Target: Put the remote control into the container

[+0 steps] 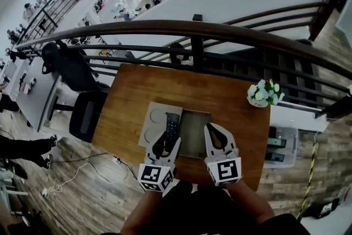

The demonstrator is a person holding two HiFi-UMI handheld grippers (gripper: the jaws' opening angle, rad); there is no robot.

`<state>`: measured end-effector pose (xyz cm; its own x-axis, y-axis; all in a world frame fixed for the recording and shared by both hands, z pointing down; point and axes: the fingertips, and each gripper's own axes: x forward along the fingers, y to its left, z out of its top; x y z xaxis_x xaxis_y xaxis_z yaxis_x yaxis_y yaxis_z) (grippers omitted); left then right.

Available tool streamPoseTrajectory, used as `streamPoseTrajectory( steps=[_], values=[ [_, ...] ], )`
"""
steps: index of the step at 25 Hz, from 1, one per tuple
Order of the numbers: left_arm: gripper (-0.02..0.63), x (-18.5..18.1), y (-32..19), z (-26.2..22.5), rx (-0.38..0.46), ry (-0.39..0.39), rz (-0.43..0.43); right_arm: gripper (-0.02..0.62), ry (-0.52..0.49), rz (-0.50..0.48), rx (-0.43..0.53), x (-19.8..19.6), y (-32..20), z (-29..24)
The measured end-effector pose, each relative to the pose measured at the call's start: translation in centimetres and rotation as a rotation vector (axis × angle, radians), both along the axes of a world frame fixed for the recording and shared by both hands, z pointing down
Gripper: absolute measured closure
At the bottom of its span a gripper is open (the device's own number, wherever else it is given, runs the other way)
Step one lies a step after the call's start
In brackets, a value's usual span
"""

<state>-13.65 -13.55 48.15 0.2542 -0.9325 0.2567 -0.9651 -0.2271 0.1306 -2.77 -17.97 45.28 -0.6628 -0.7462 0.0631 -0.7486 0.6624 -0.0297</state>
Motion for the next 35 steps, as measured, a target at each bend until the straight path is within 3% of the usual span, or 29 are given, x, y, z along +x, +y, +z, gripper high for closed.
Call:
streamPoseTrajectory(
  steps=[19,35],
  values=[
    [0.403,2.6,-4.1,9.1,-0.209,0.009,0.116,0.566,0.066,0.079,-0.148,0.2,-1.7,7.4],
    [0.402,5.0,-5.8,16.5,-0.419,-0.028,0.133,0.566,0.102,0.106,-0.22,2.4,-2.4,11.4]
  ],
)
